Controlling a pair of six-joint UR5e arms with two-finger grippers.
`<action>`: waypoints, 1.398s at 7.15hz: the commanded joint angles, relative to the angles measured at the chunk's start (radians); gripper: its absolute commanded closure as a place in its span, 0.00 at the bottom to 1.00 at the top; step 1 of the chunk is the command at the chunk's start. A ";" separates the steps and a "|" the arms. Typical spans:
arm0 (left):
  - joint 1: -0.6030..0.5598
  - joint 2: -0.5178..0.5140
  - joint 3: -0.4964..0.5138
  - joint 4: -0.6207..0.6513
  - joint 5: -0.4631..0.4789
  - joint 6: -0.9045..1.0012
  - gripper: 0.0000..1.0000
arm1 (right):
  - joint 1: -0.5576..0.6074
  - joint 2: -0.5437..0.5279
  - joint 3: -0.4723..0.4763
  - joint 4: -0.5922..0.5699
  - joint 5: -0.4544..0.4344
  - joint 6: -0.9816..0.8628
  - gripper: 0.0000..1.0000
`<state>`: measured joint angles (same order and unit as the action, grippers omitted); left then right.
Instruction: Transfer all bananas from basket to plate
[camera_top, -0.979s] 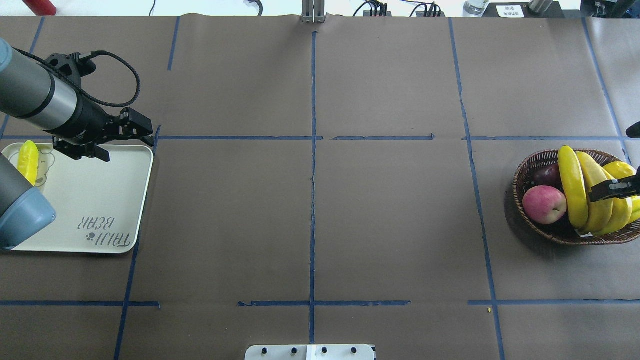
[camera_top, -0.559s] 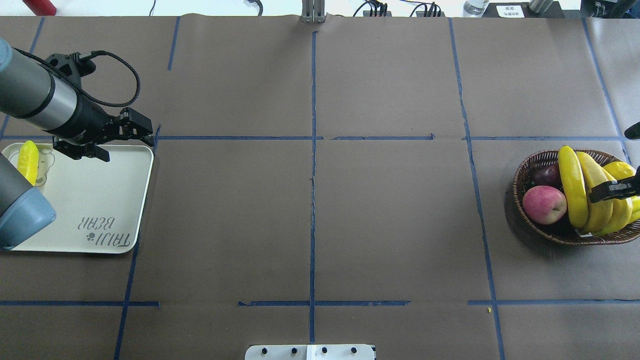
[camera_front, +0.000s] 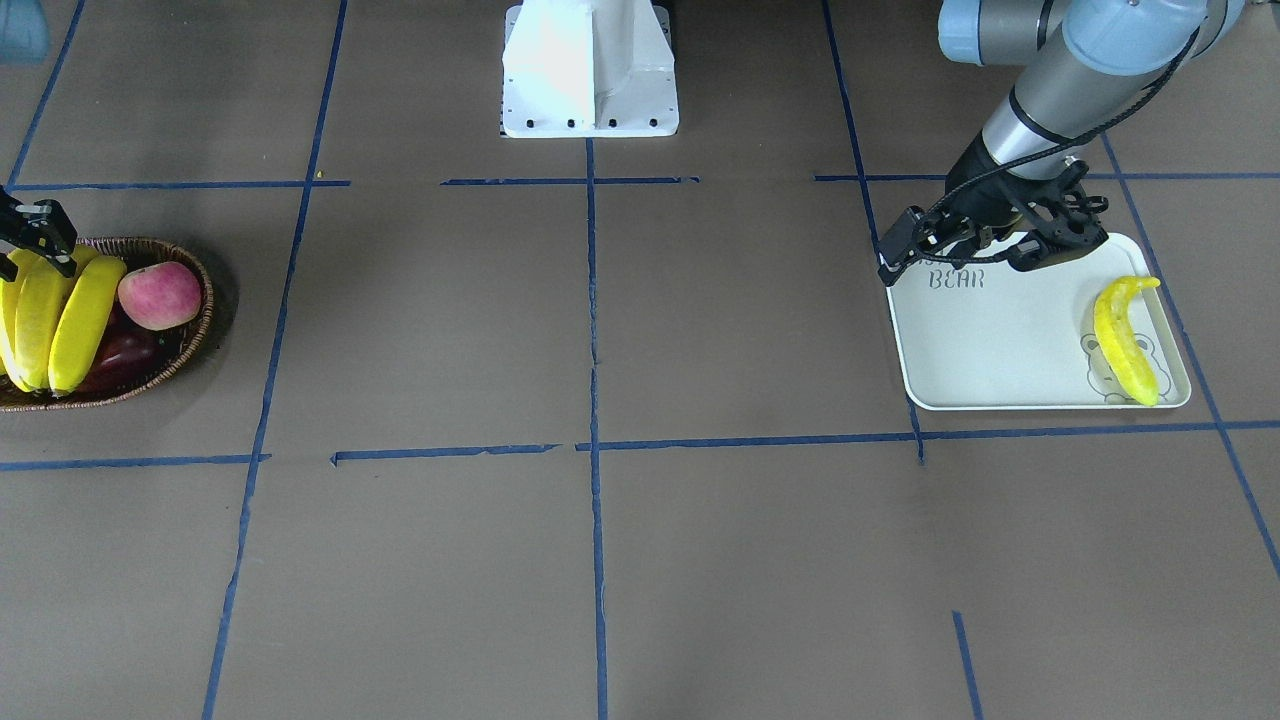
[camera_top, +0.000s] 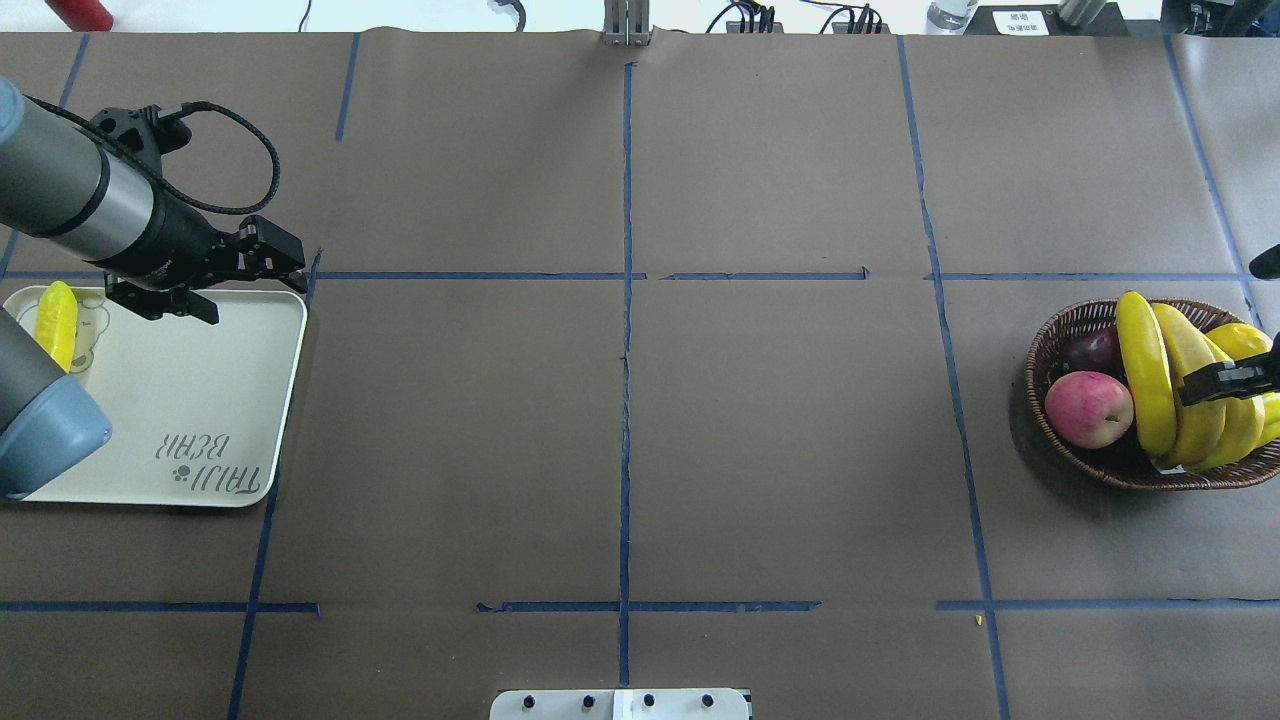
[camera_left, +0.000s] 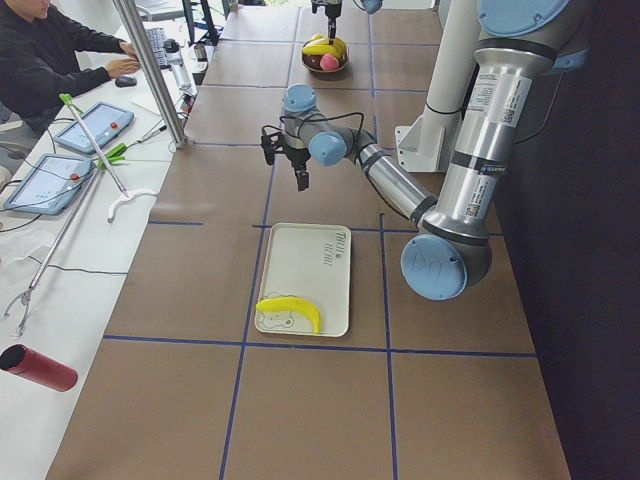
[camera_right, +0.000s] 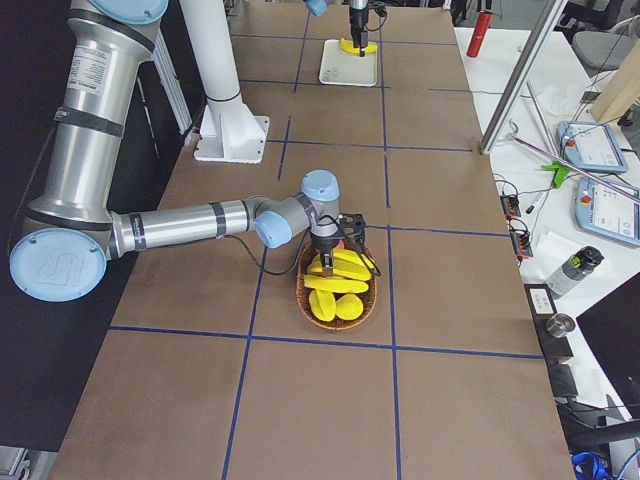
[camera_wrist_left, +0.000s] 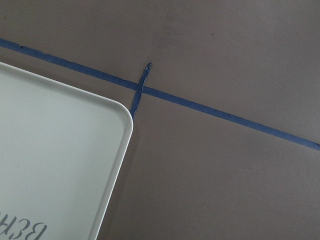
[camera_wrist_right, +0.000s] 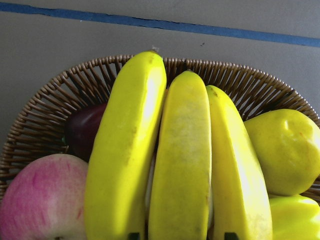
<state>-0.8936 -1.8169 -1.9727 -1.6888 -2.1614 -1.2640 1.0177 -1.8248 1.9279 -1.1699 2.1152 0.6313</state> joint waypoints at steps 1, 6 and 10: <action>0.001 0.002 0.000 0.000 -0.002 0.000 0.01 | -0.001 0.002 -0.003 -0.001 0.002 0.001 0.36; -0.001 0.001 0.000 0.000 -0.002 0.002 0.01 | -0.001 0.005 -0.020 0.001 0.002 -0.001 0.57; -0.002 0.008 -0.009 0.001 0.000 0.002 0.01 | 0.045 0.005 -0.007 -0.001 0.017 -0.002 0.95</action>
<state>-0.8947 -1.8101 -1.9776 -1.6886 -2.1619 -1.2626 1.0338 -1.8195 1.9124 -1.1698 2.1227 0.6301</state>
